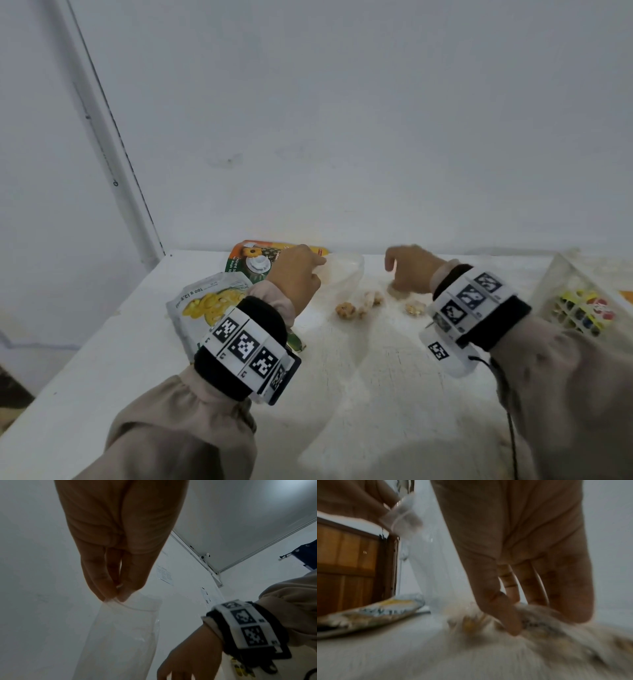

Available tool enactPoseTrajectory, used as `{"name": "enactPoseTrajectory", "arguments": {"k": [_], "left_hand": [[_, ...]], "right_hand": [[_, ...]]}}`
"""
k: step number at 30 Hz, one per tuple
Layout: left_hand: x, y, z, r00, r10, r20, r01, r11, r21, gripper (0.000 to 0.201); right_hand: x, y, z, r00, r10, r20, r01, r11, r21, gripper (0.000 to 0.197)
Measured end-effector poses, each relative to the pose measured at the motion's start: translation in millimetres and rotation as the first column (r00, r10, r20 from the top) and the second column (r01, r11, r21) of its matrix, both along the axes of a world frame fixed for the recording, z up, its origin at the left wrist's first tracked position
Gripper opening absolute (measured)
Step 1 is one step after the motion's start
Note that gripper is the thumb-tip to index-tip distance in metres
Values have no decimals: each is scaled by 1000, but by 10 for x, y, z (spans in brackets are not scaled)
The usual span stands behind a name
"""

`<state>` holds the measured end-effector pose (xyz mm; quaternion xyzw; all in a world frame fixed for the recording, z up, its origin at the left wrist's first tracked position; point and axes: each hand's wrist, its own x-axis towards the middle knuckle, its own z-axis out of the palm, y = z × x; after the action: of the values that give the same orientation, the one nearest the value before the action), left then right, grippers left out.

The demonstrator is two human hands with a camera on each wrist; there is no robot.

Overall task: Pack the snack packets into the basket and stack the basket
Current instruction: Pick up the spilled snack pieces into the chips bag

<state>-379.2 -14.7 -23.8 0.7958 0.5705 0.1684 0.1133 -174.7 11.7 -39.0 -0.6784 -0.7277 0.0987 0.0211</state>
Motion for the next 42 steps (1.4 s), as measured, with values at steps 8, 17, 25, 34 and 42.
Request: {"name": "enactPoseTrajectory", "arguments": {"k": [8,17,25,34,42], "left_hand": [[48,11,56,1000,-23,13,23,998,52,28],[-10,31,50,969,-32,243,21,999,47,35],[-3,61,24,946,13,324,-33,998,56,29],[-47,116,-12,972,53,228,-63,997,41,32],[-91,119,-3,966,56,253,-54,998,-17,31]], "right_hand": [[-303,-316,433,684,504,-527,-237,837,493,15],[-310,-132,113,744,557,-369,-294,769,568,21],[-152,4,-7,715,310,-627,18,888,459,18],[-176,121,-663,976,151,157,-96,945,-313,45],[-156,280,-394,993,109,-45,-115,978,-175,23]]}}
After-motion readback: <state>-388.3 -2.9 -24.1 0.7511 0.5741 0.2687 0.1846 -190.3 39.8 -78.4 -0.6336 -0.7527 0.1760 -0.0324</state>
